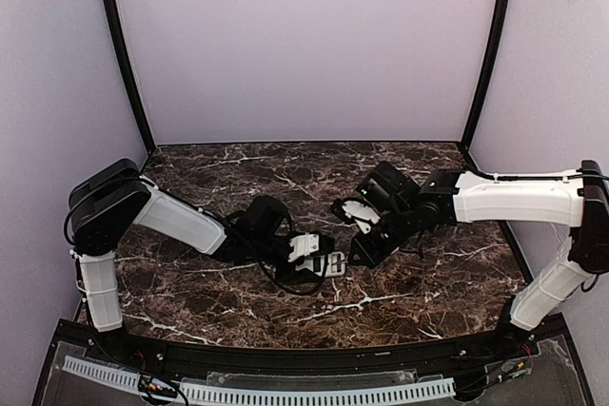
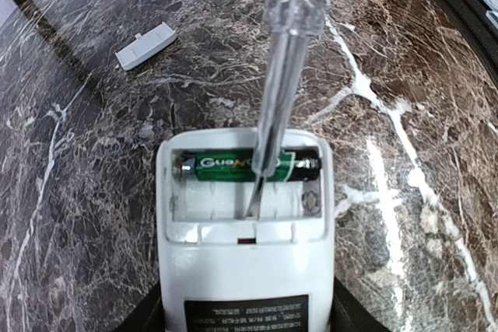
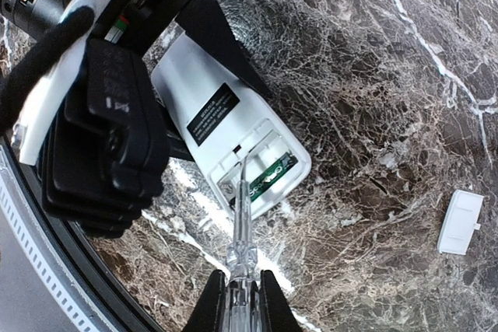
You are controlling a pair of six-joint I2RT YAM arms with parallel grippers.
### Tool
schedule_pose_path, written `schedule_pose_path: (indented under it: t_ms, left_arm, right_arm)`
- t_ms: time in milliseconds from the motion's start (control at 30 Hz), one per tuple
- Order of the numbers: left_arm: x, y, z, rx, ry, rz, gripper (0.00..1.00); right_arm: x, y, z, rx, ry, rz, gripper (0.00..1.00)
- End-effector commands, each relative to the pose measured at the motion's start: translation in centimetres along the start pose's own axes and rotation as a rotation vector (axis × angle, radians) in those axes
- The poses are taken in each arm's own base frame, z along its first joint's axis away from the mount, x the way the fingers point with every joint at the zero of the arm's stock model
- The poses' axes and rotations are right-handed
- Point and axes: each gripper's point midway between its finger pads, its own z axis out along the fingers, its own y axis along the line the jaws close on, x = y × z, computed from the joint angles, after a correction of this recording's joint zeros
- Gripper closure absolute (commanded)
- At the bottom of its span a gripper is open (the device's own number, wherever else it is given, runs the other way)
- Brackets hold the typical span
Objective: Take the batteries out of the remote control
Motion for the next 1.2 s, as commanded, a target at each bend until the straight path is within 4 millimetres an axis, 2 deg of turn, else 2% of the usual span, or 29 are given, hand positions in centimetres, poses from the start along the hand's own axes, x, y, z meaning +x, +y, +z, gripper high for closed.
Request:
schedule_pose_path:
  t_ms: [0, 100, 167, 567, 867, 933, 967, 1000, 1033, 1067, 1100, 1167]
  left_arm:
    - [-0.3, 0.1, -0.1, 0.021, 0.001, 0.0, 0.49]
    - [-0.2, -0.2, -0.4, 0.03, 0.007, -0.012, 0.58]
    - [-0.2, -0.4, -0.8, 0.029, 0.011, -0.019, 0.59]
    - [1.2, -1.0, -2.3, -0.013, 0.062, -0.038, 0.6]
    - [1.6, -1.1, -3.3, -0.036, 0.099, -0.093, 0.4]
    - [1.6, -1.2, -3.6, -0.042, 0.098, -0.106, 0.33]
    - [1.4, -1.2, -4.0, -0.05, 0.09, -0.113, 0.21]
    - [1.1, -1.1, -4.3, -0.059, 0.079, -0.114, 0.17]
    - [1.2, -1.3, -4.5, -0.067, 0.07, -0.123, 0.05]
    - [0.4, -0.9, -4.9, -0.087, 0.042, -0.122, 0.03]
    - [0.7, -1.3, -5.1, -0.088, 0.043, -0.129, 0.02]
    - [0.1, -1.1, -5.8, -0.113, 0.017, -0.132, 0.02]
  right_arm:
    - [-0.4, 0.0, -0.5, -0.011, -0.024, 0.008, 1.0]
    - [-0.2, -0.4, -0.5, -0.001, -0.022, 0.017, 1.0]
    - [0.0, -0.7, -0.8, 0.005, -0.023, 0.025, 1.0]
    - [0.1, -1.6, -3.5, 0.016, -0.065, 0.044, 1.0]
    - [-0.4, -0.7, -3.4, -0.037, -0.088, 0.033, 1.0]
    - [-0.5, -0.5, -3.5, -0.046, -0.098, 0.032, 1.0]
    - [-0.6, -0.4, -3.6, -0.052, -0.108, 0.031, 1.0]
    - [-0.6, -0.3, -3.7, -0.058, -0.117, 0.029, 1.0]
    - [-0.8, -0.2, -3.9, -0.065, -0.128, 0.024, 1.0]
    - [-0.8, -0.1, -3.9, -0.068, -0.134, 0.022, 1.0]
    - [-1.0, -0.1, -4.0, -0.069, -0.141, 0.017, 1.0]
    - [-1.3, -0.2, -4.2, -0.063, -0.154, 0.011, 1.0]
